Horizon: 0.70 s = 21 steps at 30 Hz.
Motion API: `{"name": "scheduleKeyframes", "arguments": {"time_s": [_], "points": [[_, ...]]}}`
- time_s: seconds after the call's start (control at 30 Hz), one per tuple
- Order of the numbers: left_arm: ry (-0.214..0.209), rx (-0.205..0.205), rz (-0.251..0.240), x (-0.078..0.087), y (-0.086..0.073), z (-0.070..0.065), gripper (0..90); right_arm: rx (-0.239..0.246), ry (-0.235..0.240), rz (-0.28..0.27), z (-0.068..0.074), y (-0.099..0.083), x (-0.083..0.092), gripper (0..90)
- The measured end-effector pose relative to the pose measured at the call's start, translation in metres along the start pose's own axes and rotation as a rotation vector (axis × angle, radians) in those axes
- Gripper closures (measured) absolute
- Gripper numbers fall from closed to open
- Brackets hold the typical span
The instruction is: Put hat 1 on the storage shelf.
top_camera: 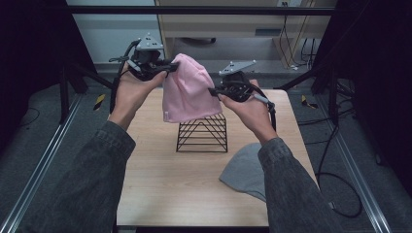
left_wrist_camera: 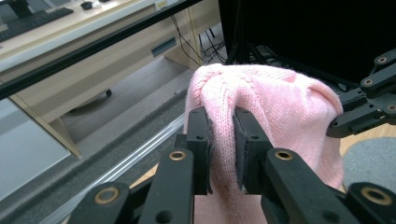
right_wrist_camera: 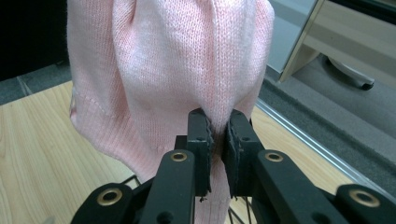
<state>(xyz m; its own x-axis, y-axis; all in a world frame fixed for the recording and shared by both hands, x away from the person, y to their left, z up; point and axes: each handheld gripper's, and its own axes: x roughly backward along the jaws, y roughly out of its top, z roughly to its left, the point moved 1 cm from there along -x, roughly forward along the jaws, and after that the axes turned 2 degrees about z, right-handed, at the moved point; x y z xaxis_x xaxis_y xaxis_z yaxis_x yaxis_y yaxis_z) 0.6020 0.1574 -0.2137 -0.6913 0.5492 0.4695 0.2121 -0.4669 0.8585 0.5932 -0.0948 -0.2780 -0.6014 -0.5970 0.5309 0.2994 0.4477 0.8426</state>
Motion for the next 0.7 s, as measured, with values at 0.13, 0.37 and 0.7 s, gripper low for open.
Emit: {"name": "scheduleKeyframes", "arguments": {"time_s": [0.13, 0.37, 0.7], "points": [[-0.006, 0.000, 0.005, -0.004, -0.003, -0.003, 78.1, 0.001, -0.001, 0.008, 0.000, -0.007, -0.001, 81.8], [-0.020, -0.003, 0.001, -0.005, -0.002, -0.011, 78.1, -0.007, 0.004, 0.000, 0.000, -0.017, 0.003, 81.7], [-0.047, -0.021, 0.009, -0.008, -0.001, -0.027, 78.1, -0.019, 0.037, -0.021, -0.003, -0.035, 0.017, 81.8]]}}
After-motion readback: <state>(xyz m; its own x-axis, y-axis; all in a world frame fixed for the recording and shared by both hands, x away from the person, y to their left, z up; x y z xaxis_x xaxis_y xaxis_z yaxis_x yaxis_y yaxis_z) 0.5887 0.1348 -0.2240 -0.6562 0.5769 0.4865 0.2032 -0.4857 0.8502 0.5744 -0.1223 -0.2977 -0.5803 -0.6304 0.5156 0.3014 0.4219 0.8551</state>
